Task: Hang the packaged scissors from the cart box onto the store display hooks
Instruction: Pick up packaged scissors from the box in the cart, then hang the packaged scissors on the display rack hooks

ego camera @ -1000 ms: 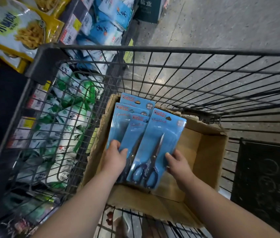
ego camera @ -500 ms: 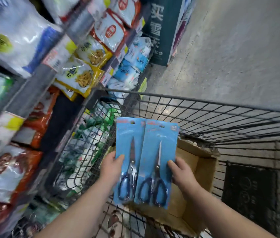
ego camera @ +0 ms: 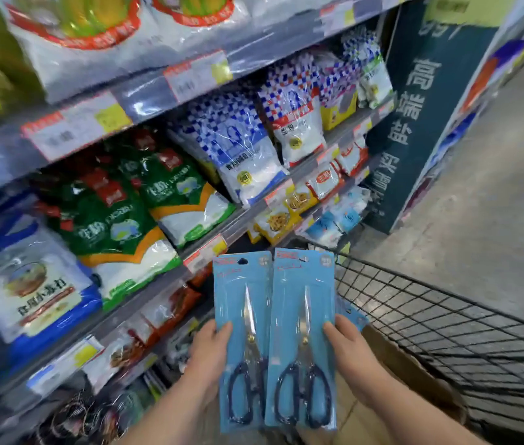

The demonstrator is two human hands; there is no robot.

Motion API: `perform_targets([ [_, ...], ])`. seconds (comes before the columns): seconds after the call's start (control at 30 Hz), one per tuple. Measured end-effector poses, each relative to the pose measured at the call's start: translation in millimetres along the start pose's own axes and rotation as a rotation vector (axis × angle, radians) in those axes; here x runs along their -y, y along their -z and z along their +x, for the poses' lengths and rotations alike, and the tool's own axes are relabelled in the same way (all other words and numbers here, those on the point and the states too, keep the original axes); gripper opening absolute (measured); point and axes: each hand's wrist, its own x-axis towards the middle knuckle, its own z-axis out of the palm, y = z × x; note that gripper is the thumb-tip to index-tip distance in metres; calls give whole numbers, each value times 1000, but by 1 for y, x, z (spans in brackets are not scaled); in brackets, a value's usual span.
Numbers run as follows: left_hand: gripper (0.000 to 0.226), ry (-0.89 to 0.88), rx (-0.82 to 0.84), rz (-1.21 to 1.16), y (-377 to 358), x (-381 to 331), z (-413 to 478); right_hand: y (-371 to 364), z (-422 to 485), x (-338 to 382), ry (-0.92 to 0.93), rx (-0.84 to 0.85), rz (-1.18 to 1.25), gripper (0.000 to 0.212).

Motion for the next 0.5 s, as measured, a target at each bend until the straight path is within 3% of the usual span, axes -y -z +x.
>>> perform_targets([
  [0.27,17,-89,-149,-88,125,37,-83,-94,-82,24,171,215,-230,19],
  [0.5,16,-103,-465,-337,283,123,-211,-239,-193,-6,324,492,-397,15],
])
